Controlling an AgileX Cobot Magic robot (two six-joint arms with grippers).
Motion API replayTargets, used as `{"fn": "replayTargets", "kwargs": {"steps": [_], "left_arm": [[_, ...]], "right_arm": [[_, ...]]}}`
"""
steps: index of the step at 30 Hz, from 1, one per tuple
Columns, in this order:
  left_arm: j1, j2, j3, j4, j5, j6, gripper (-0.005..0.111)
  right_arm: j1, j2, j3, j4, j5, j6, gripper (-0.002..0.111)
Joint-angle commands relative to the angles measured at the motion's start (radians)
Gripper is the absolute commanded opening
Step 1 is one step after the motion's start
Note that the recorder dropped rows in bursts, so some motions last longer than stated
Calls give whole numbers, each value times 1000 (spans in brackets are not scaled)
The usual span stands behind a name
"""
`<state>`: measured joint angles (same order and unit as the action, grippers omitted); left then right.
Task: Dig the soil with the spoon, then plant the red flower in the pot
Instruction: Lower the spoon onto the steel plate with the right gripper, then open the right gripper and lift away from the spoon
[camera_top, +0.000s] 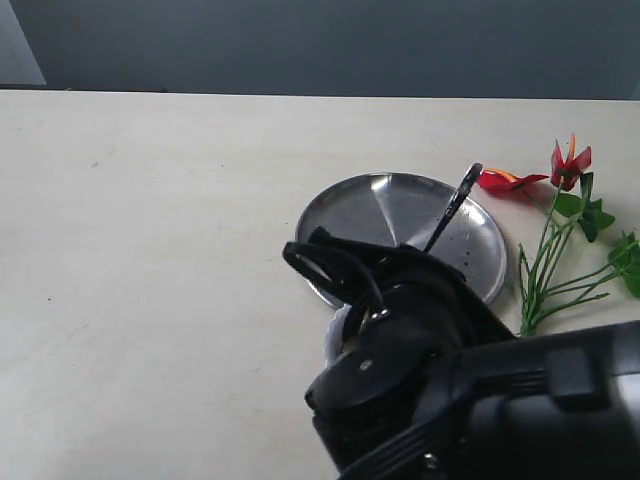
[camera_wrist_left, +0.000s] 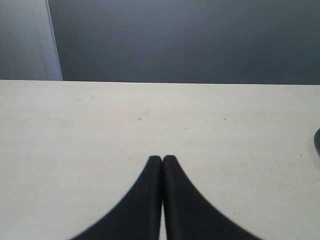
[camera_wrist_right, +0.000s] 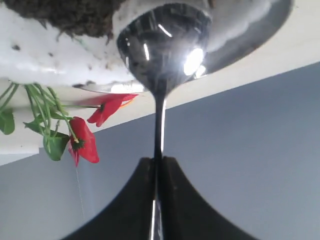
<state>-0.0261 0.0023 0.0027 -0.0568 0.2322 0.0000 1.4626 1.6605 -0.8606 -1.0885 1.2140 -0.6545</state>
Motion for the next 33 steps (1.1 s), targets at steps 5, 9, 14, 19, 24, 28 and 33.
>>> {"fn": "replayTargets", "kwargs": {"steps": [5,9,14,19,24,28,33], "left_arm": [[-6,-2,-3,-17,-1,0,0],[-6,-2,-3,-17,-1,0,0],[-6,-2,-3,-17,-1,0,0],[-6,-2,-3,-17,-1,0,0],[-6,-2,-3,-17,-1,0,0],[-6,-2,-3,-17,-1,0,0],[-6,-2,-3,-17,-1,0,0]], "right_arm": [[-142,-165,0,2,7,3,-1],[-270,-175,-13,4,7,169,-1],[-500,-150,-160,204,-248,472,-1],[-695,81,-315,596,-449,470,-1],[-705,297,-385,587,-458,442,-1],[-705,362,-404,597,-544,445,-1],[-705,384,-405,602,-561,445,9]]}}
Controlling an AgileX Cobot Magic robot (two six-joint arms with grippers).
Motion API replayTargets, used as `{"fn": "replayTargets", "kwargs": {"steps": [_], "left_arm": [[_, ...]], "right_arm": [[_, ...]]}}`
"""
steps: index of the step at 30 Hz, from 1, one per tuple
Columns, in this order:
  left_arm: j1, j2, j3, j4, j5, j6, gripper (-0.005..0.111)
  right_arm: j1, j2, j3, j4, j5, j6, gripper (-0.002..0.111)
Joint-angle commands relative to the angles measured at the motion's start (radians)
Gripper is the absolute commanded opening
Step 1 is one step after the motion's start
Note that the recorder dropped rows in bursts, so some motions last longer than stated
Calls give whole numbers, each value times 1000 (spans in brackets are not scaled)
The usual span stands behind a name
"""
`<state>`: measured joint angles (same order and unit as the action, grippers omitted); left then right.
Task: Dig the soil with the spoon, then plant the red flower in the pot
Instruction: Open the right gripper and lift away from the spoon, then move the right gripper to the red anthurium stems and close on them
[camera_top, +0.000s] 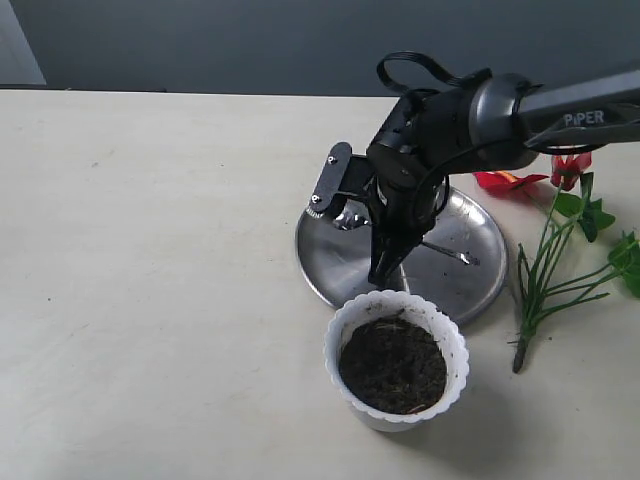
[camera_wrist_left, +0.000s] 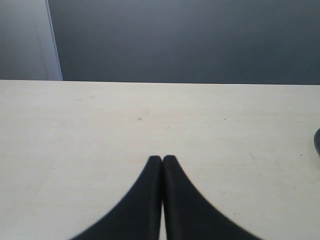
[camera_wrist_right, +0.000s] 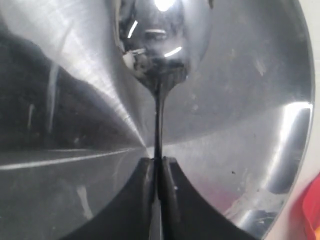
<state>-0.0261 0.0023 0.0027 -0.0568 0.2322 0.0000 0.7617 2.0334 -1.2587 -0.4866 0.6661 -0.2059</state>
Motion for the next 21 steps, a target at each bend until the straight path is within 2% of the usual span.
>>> {"fn": "replayTargets", "kwargs": {"steps": [1,4,6,12,15,21], "left_arm": [[-6,-2,-3,-17,-1,0,0],[-6,-2,-3,-17,-1,0,0],[-6,-2,-3,-17,-1,0,0],[-6,-2,-3,-17,-1,0,0],[-6,-2,-3,-20,-1,0,0],[-6,-2,-3,-20,-1,0,0]], "right_arm": [[-5,17,-15,-2,-4,-3,15],[-5,17,-28,-10,3,2,21],[-5,11,-48,-34,40,40,21],[-5,-114,-99,-134,315,418,21],[-18,-250,-66,-105,271,508,21],[-117,-530,50,101,172,611,23]]}}
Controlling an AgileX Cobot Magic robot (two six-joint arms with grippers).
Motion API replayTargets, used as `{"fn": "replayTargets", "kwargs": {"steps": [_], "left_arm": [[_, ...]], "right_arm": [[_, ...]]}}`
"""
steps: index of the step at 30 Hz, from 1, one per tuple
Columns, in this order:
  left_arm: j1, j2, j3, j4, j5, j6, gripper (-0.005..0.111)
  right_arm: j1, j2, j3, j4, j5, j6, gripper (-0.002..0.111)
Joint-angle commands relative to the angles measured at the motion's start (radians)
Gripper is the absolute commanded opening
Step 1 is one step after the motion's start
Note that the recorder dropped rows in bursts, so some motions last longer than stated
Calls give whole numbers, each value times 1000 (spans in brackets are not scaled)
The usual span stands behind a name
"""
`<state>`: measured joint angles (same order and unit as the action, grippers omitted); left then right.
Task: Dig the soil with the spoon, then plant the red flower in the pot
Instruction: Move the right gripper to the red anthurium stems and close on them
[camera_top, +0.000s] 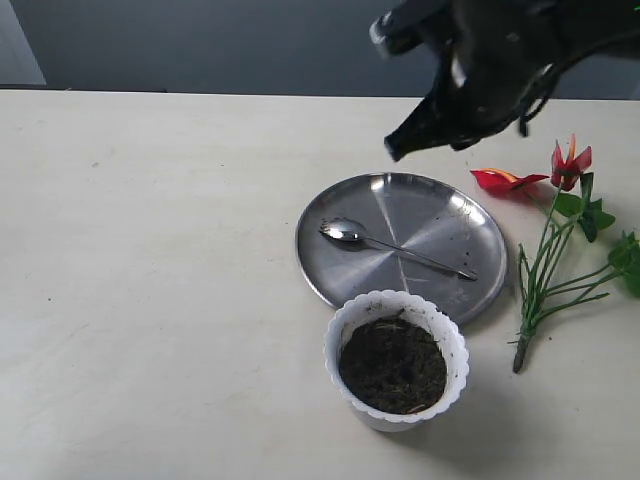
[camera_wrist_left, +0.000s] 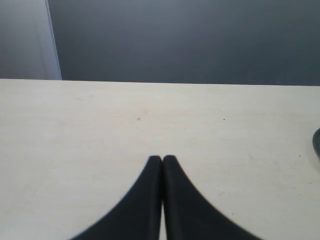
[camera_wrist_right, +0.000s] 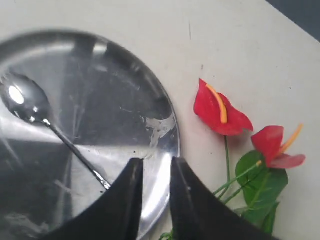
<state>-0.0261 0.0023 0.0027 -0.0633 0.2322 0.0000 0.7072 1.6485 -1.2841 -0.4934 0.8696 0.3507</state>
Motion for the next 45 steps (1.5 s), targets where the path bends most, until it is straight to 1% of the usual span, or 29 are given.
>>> {"fn": "replayTargets", "kwargs": {"steps": [1,5,7,10,13,16,18,24,27,36,45], "left_arm": [[-6,-2,-3,-13,-1,0,0],[-6,-2,-3,-13,-1,0,0],[-6,-2,-3,-13,-1,0,0],[-6,-2,-3,-13,-1,0,0],[-6,-2,-3,-13,-1,0,0],[-6,-2,-3,-13,-1,0,0],[-6,-2,-3,-13,-1,0,0],[-6,-2,-3,-13,-1,0,0],[-6,-2,-3,-11,-1,0,0],[-6,-2,-3,-11,-1,0,0],[-6,-2,-3,-11,-1,0,0]], "right_arm": [[-87,-182,110,137,-39,61,27],[-176,-267,287,219,-102,101,52],[-191,-278,371,217,-164,101,59],[-196,-279,472,232,-267,141,60],[-196,-279,554,242,-393,226,60],[-196,-277,603,242,-488,303,60],[-196,-268,609,242,-513,316,60],[-200,-174,611,237,-545,370,60],[-224,-134,611,228,-543,386,60],[-298,-125,611,190,-544,386,60],[-298,-21,611,188,-570,386,60]]}}
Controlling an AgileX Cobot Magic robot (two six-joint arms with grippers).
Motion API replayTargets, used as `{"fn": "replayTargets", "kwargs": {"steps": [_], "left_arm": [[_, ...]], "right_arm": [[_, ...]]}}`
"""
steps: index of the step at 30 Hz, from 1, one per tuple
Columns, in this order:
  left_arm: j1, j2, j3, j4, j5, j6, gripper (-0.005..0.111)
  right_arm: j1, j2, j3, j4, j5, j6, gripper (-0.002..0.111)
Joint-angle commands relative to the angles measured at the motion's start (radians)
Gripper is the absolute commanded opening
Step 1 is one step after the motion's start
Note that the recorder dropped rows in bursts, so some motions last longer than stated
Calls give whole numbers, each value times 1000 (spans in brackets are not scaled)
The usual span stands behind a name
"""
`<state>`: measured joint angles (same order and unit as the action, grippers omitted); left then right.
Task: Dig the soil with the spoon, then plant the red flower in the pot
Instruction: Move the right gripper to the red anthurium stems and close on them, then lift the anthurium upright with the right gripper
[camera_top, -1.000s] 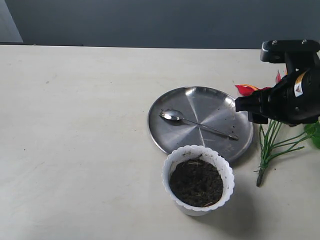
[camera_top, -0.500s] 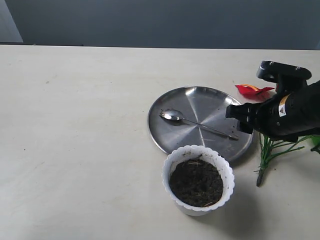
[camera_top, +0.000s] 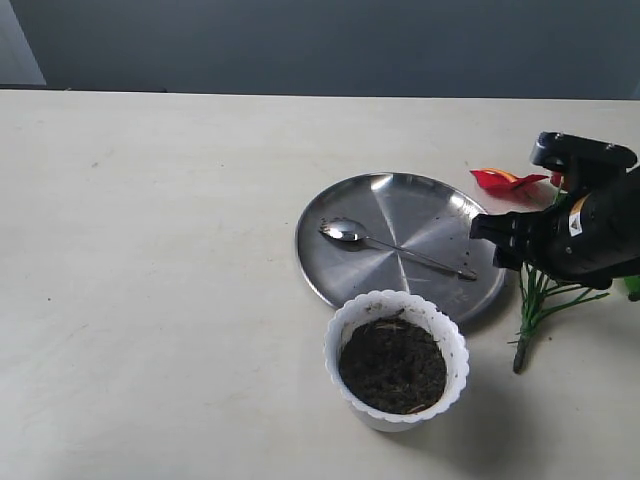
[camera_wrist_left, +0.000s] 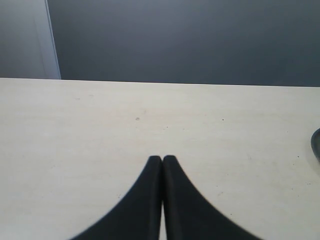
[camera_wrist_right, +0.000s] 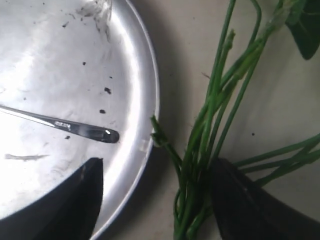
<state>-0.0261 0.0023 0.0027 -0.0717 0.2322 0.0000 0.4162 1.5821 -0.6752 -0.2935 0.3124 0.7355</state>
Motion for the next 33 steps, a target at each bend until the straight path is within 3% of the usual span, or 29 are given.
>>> {"fn": "replayTargets", "kwargs": {"steps": [1,15,26,33], "left_arm": [[-6,-2,-3,-2,-1,0,0],[-6,-2,-3,-2,-1,0,0],[-6,-2,-3,-2,-1,0,0],[-6,-2,-3,-2,-1,0,0]], "right_arm": [[-7,59,2,-11,-13,2,60],[-9,97,2,-80,-18,14,60],[-9,97,2,-428,83,296,60],[-9,97,2,-437,31,316,59]]}}
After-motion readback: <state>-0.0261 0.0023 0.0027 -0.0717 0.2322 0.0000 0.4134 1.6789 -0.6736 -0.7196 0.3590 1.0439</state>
